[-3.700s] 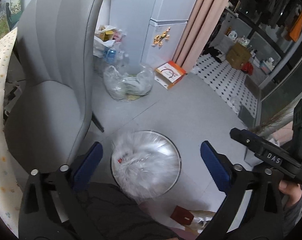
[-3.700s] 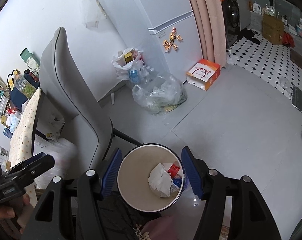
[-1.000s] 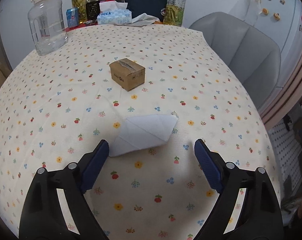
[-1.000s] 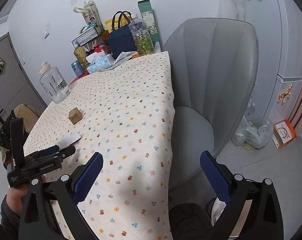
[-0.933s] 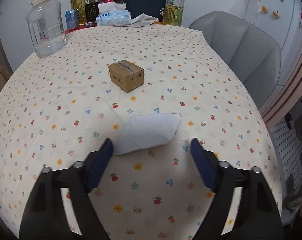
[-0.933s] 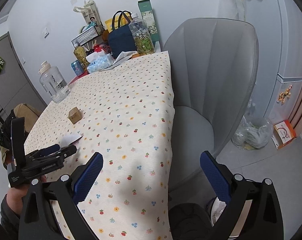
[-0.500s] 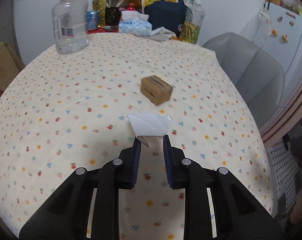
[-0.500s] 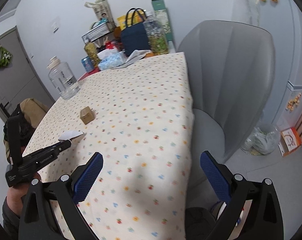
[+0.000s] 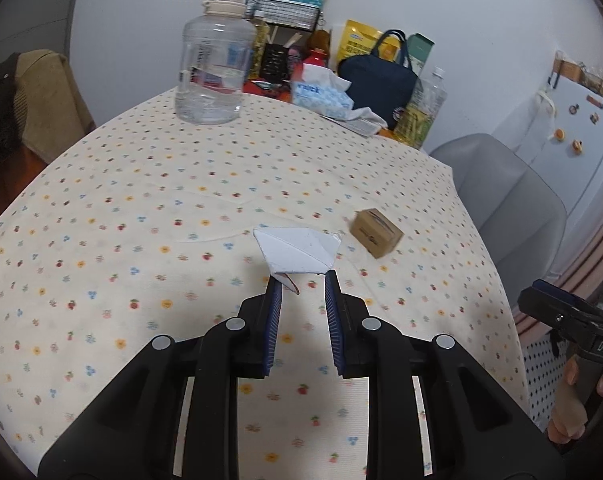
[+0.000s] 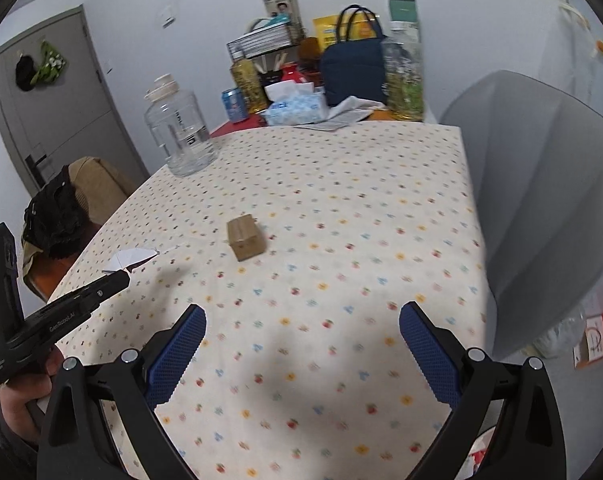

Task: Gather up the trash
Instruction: 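Grasp the small cardboard box with the right tool and lift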

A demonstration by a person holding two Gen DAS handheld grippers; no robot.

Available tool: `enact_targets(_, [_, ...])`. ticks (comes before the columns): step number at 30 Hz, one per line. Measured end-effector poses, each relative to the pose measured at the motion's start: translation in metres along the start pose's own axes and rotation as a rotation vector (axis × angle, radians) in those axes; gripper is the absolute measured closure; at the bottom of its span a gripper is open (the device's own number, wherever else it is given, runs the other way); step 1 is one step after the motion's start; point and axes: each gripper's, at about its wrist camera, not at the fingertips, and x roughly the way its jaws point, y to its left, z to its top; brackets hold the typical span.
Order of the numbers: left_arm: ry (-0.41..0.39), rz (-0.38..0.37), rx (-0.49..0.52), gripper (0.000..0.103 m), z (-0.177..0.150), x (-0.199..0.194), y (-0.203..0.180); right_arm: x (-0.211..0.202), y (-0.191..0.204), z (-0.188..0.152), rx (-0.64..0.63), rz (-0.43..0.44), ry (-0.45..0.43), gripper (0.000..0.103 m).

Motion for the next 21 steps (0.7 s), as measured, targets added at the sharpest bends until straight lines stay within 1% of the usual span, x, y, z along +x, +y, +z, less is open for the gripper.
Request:
enact_targets(3, [-0.006, 0.007, -0.022, 0.081, 0.000, -0.003, 0.010, 0.017, 0.016, 0.009, -0.045, 0.008, 0.017, 0.008])
enact_targets(8, [-0.010, 0.032, -0.056, 0.081, -0.003, -0.006, 0.027, 0.045, 0.032, 0.021, -0.084, 0.012, 0.042, 0.008])
enact_targets(11, [-0.019, 0.056, -0.076, 0.081, -0.003, -0.009, 0.039, 0.064, 0.039, 0.029, -0.102, 0.001, 0.059, 0.009])
enact_targets(14, [-0.030, 0.100, -0.086, 0.081, -0.003, -0.013, 0.051, 0.080, 0.048, 0.033, -0.129, -0.004, 0.076, 0.009])
enact_targets(21, [-0.028, 0.145, -0.132, 0.081, -0.003, -0.014, 0.075, 0.113, 0.067, 0.042, -0.180, -0.018, 0.103, 0.009])
